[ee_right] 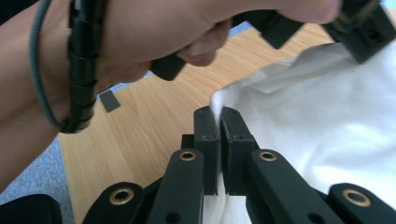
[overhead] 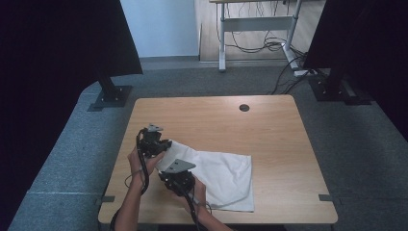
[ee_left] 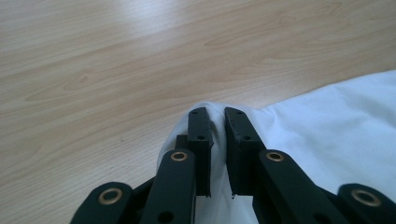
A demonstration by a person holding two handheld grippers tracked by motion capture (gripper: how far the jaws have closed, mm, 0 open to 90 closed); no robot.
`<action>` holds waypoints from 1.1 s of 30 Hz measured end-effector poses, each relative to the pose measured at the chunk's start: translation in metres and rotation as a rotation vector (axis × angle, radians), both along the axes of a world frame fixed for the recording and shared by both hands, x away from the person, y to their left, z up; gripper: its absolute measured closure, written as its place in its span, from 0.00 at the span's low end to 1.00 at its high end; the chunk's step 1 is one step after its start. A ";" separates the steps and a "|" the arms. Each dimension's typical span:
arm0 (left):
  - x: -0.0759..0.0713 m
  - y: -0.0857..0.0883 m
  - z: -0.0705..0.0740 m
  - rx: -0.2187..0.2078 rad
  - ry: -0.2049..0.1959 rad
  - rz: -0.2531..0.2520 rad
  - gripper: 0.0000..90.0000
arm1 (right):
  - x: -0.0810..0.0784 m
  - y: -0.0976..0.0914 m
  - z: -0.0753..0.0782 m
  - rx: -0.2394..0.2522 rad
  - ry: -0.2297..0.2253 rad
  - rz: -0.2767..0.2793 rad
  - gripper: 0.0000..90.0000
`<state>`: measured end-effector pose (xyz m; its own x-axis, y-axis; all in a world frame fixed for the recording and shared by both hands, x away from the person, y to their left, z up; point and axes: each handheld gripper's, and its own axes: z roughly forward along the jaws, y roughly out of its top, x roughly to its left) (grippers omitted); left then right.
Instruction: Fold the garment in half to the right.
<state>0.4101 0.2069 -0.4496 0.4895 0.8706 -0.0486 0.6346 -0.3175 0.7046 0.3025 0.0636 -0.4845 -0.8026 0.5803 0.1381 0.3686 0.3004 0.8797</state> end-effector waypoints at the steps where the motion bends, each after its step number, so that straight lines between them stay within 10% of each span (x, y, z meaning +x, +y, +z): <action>1: 0.000 -0.002 -0.001 0.005 0.004 -0.003 0.90 | 0.000 -0.003 -0.001 0.002 0.003 -0.005 0.96; 18: -0.010 0.040 0.021 -0.033 -0.018 0.067 0.91 | -0.004 0.029 0.003 0.029 -0.011 0.097 0.96; 27: -0.002 -0.077 0.050 -0.005 -0.058 -0.130 0.92 | -0.012 -0.079 0.039 0.050 -0.050 -0.048 0.96; 33: 0.005 -0.174 0.027 0.091 -0.007 -0.261 0.92 | -0.022 -0.161 0.020 0.011 0.000 -0.158 0.95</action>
<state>0.4155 0.0326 -0.4231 0.6976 0.7159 0.0282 0.5182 -0.5314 0.6702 0.2809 -0.0971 -0.4650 -0.7012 0.6980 0.1449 0.4106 0.2292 0.8825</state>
